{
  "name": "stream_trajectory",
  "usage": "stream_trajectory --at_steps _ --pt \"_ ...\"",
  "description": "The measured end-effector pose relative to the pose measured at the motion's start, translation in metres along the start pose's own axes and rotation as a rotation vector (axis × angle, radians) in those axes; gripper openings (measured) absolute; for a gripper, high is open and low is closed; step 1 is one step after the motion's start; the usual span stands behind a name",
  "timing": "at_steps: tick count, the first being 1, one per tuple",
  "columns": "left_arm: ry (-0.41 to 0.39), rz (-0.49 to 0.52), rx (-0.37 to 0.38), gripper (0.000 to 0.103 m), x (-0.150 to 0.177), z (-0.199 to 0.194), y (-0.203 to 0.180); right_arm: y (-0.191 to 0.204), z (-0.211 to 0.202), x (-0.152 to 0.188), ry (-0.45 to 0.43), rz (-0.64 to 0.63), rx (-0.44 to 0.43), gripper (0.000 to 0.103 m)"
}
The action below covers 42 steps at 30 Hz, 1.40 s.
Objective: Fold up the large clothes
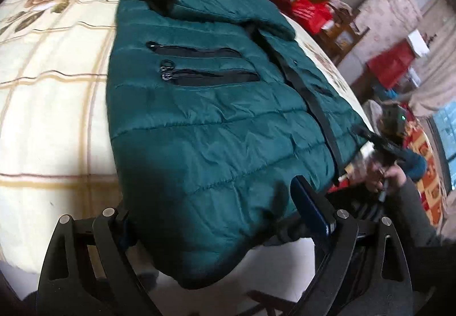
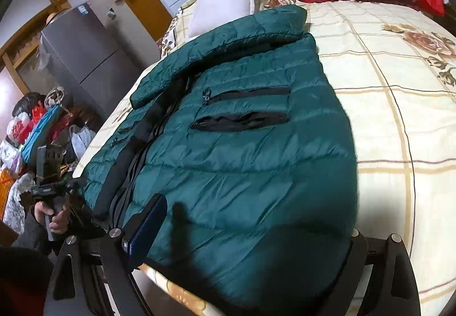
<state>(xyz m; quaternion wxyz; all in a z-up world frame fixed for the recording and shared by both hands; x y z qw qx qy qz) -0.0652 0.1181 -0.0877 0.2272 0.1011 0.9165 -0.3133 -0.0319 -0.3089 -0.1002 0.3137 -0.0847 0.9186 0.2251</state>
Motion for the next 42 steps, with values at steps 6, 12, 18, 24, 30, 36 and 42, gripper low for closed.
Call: stream_trajectory --at_steps 6,12,18,24,30,36,42 --pt "-0.071 -0.032 -0.069 0.092 -0.023 0.009 0.010 0.000 0.002 -0.003 -0.011 0.023 0.015 0.093" --pt "-0.054 -0.017 -0.086 0.092 0.001 0.004 -0.008 0.001 0.000 -0.001 -0.011 0.009 0.033 0.086" --pt "-0.138 -0.118 -0.124 0.049 -0.003 0.000 0.005 -0.004 -0.007 -0.004 -0.039 0.026 0.031 0.056" --pt "-0.146 -0.136 -0.158 0.028 -0.003 0.002 0.008 0.006 0.001 0.001 -0.021 -0.058 0.134 0.047" --pt "-0.174 -0.127 -0.124 0.055 0.000 0.004 0.003 0.009 0.002 0.004 -0.004 -0.058 0.089 0.047" --pt "-0.185 -0.195 -0.168 0.019 -0.008 -0.014 0.021 0.034 -0.009 0.015 -0.002 -0.088 0.032 0.022" --pt "-0.236 -0.219 -0.158 0.012 -0.009 -0.045 0.029 0.047 -0.029 0.029 -0.059 -0.056 0.082 0.014"
Point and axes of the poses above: each gripper's, at about its wrist camera, not at the fingertips, and z roughly the way its jaws point, y to its left, x to its underside, the point moved 2 cm from there along z, roughly the way its jaws point, and after that the axes turned 4 degrees about x, right-handed, at the moved point
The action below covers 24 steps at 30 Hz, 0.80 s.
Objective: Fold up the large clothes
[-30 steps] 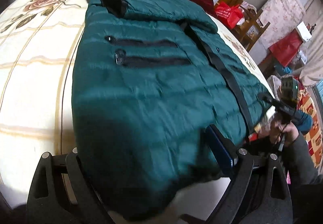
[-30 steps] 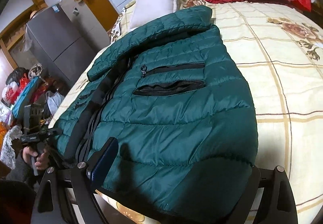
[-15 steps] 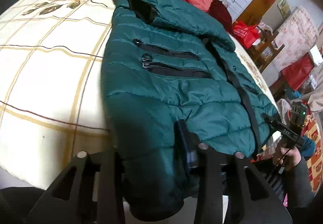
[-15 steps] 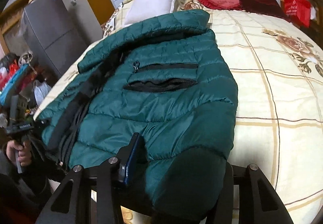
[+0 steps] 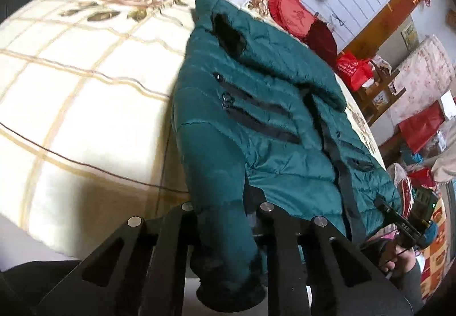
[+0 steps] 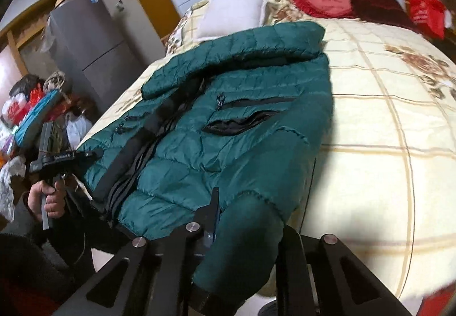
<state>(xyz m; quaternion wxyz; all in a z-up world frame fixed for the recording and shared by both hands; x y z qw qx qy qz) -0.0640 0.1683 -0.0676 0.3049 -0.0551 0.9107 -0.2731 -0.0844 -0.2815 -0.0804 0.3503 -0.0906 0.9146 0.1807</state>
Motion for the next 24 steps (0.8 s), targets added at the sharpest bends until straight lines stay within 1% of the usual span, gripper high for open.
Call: stream_trajectory --at_steps 3,5,7,9,11,13,15,18,22,24 --pt "-0.018 -0.008 0.009 0.012 -0.001 -0.011 -0.003 0.003 -0.013 0.003 -0.037 0.016 0.033 0.013" --pt "-0.036 0.005 0.010 0.012 -0.001 -0.020 -0.008 0.006 -0.021 0.003 -0.064 0.011 0.060 0.012" --pt "-0.060 0.018 0.016 0.012 0.001 -0.030 -0.014 0.009 -0.029 0.002 -0.086 -0.014 0.108 0.012" --pt "-0.085 0.030 0.018 0.012 0.002 -0.041 -0.017 0.014 -0.041 -0.001 -0.127 -0.047 0.152 0.012" --pt "-0.114 0.036 0.019 0.012 0.004 -0.052 -0.019 0.017 -0.051 -0.008 -0.149 -0.071 0.165 0.012" --pt "-0.153 0.034 0.027 0.012 0.004 -0.065 -0.021 0.017 -0.060 -0.013 -0.171 -0.070 0.156 0.012" --pt "-0.196 0.050 0.030 0.012 0.002 -0.077 -0.025 0.019 -0.074 -0.022 -0.209 -0.091 0.161 0.012" --pt "-0.272 0.071 0.049 0.012 -0.011 -0.099 -0.038 0.024 -0.087 -0.040 -0.253 -0.114 0.164 0.012" --pt "-0.369 0.116 0.069 0.012 -0.031 -0.125 -0.063 0.036 -0.111 -0.075 -0.335 -0.153 0.172 0.012" --pt "-0.400 0.127 0.082 0.012 -0.039 -0.135 -0.072 0.039 -0.123 -0.089 -0.373 -0.169 0.173 0.012"
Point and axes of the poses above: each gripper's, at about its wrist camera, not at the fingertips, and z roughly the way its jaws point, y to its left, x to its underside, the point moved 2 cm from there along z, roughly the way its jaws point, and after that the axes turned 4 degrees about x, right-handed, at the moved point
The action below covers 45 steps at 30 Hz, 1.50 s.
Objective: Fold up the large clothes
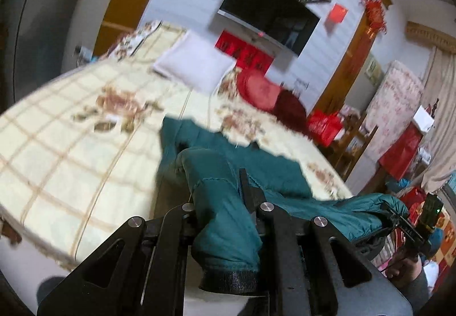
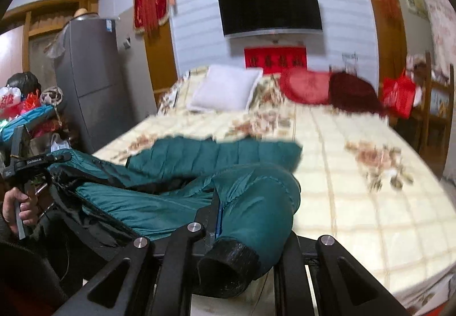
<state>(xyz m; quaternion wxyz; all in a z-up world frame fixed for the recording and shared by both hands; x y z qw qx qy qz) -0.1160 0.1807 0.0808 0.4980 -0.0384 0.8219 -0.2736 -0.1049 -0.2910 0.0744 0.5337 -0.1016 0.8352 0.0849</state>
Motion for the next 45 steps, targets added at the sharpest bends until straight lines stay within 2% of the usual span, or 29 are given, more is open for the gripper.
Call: stream_trajectory --at_steps 4,7,10,15,18,21,24,26,28,31,37,42,44,45 --pt "-0.027 0.013 0.002 0.012 -0.024 0.012 -0.008 -0.006 0.000 -0.026 -0.045 -0.002 0.001 0.012" --pt "-0.006 -0.042 -0.025 0.012 -0.045 0.041 -0.001 -0.013 0.020 -0.044 -0.051 0.038 -0.010 0.012" --pt "0.024 -0.109 -0.057 0.012 -0.065 0.081 0.013 -0.024 0.060 -0.058 -0.022 0.105 -0.017 0.012" --pt "0.090 -0.112 -0.172 0.012 -0.085 0.170 0.040 -0.042 0.148 -0.071 0.047 0.188 0.018 0.012" --pt "0.122 -0.064 -0.232 0.012 -0.076 0.211 0.054 -0.052 0.201 -0.063 0.105 0.225 0.050 0.012" --pt "0.145 0.051 -0.311 0.012 -0.065 0.255 0.060 -0.064 0.249 -0.049 0.154 0.280 0.087 0.012" --pt "0.157 0.123 -0.360 0.015 -0.057 0.285 0.066 -0.073 0.281 -0.039 0.192 0.316 0.113 0.012" --pt "0.175 0.112 -0.373 0.016 -0.053 0.303 0.076 -0.081 0.300 -0.034 0.215 0.333 0.114 0.013" --pt "0.202 0.077 -0.372 0.017 -0.047 0.316 0.087 -0.092 0.318 -0.025 0.232 0.378 0.100 0.020" --pt "0.210 0.052 -0.353 0.017 -0.039 0.327 0.095 -0.095 0.330 -0.010 0.242 0.400 0.073 0.028" --pt "0.185 0.005 -0.301 0.019 -0.034 0.323 0.102 -0.090 0.334 -0.010 0.268 0.382 0.086 0.032" --pt "0.218 -0.012 -0.296 0.019 -0.040 0.324 0.101 -0.110 0.322 -0.012 0.270 0.571 -0.026 0.040" --pt "0.224 -0.011 -0.297 0.019 -0.041 0.323 0.100 -0.115 0.316 -0.011 0.262 0.637 -0.063 0.044" --pt "0.225 -0.011 -0.296 0.019 -0.042 0.323 0.099 -0.116 0.314 -0.011 0.256 0.655 -0.078 0.050"
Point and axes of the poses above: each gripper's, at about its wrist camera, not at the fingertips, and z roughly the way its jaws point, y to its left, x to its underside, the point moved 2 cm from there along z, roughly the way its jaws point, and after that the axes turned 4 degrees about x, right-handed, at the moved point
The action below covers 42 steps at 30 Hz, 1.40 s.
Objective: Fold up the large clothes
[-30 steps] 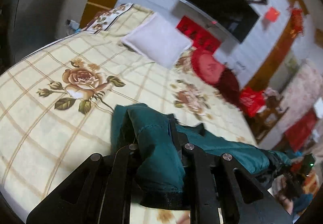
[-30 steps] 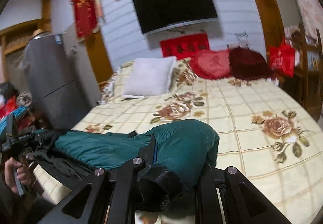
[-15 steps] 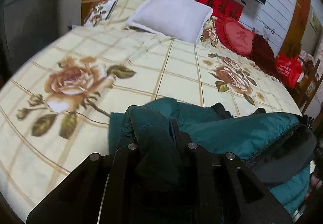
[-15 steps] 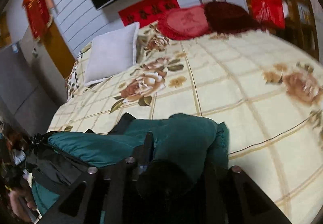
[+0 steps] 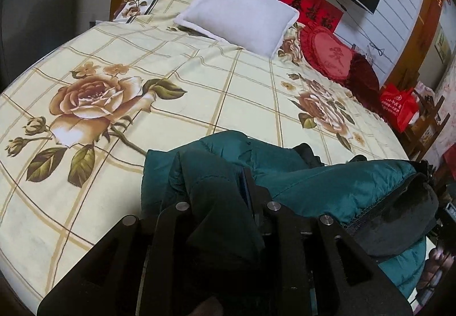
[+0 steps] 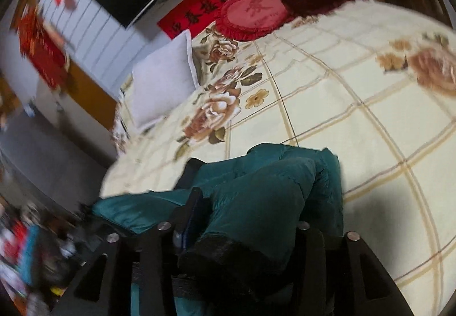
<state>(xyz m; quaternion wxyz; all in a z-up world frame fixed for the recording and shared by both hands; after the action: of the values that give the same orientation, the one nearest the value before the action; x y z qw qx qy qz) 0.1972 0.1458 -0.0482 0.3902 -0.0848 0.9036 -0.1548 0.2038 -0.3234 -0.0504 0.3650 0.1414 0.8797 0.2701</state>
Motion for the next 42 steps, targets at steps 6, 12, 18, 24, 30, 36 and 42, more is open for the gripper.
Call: stream_trajectory --at_steps 6,12,18,24,30,36,42 --pt "-0.018 0.004 0.022 0.026 -0.009 -0.015 -0.003 0.011 -0.015 -0.005 -0.047 0.016 -0.056 0.075" --pt "-0.062 -0.010 0.096 0.103 -0.024 -0.033 -0.005 0.026 -0.035 -0.008 -0.115 -0.041 -0.068 0.076" --pt "-0.124 -0.023 0.051 0.103 -0.033 -0.040 0.001 0.056 -0.035 -0.001 -0.135 -0.224 0.029 0.076" --pt "-0.127 0.194 -0.054 0.103 -0.026 -0.032 -0.042 0.095 -0.018 0.001 -0.159 -0.508 0.278 0.076" --pt "-0.027 0.383 -0.229 0.103 -0.010 0.015 -0.056 0.083 0.030 -0.008 -0.022 -0.503 0.369 0.076" --pt "0.058 0.243 -0.175 0.103 -0.008 0.049 -0.025 0.048 0.077 -0.010 0.051 -0.468 0.436 0.083" --pt "0.127 0.195 -0.178 0.103 -0.007 0.065 -0.020 0.039 0.097 -0.014 0.104 -0.444 0.449 0.088"
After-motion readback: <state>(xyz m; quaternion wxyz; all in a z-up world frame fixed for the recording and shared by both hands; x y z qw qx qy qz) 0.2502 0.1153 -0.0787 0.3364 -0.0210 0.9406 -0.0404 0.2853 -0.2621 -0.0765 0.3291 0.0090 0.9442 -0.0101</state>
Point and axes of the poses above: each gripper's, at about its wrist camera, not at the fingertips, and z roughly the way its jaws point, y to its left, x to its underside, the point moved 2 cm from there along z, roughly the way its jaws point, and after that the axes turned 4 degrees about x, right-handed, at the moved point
